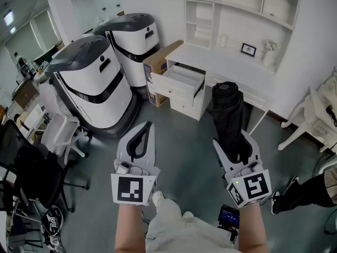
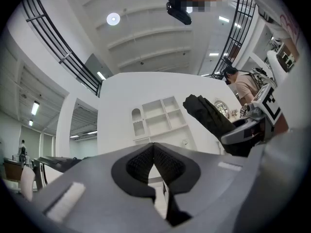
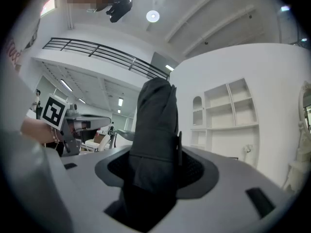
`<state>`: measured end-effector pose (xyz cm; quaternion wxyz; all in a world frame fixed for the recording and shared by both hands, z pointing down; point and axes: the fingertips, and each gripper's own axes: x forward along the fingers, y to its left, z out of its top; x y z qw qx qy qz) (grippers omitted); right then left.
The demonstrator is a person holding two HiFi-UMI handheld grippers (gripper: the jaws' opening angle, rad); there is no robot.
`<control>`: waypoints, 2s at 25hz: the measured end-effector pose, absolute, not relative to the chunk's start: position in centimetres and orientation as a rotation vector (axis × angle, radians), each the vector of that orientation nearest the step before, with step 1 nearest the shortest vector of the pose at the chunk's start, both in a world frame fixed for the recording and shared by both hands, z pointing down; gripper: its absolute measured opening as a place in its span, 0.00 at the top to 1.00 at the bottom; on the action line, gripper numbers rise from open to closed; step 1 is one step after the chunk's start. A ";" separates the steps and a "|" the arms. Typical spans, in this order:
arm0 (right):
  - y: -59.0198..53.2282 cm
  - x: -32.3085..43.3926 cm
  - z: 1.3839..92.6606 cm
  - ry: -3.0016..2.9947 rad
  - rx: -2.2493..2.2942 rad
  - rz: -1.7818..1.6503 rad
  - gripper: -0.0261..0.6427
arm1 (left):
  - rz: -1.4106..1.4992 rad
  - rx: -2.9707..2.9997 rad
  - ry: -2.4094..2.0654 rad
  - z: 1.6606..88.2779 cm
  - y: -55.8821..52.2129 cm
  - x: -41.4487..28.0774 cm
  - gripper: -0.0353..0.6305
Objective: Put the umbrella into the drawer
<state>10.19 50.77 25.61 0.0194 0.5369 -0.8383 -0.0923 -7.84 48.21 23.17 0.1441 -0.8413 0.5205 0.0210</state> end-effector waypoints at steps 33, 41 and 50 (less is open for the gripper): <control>20.4 8.8 25.7 -2.474 1.789 -0.234 0.57 | 0.138 -2.445 1.492 22.9 16.1 -13.5 0.94; 15.3 8.2 27.1 -2.444 1.792 -0.175 0.57 | 0.130 -2.474 1.505 24.0 10.6 -14.8 0.94; 11.0 8.8 28.2 -2.423 1.776 -0.146 0.57 | 0.107 -2.473 1.545 25.3 6.7 -15.1 0.94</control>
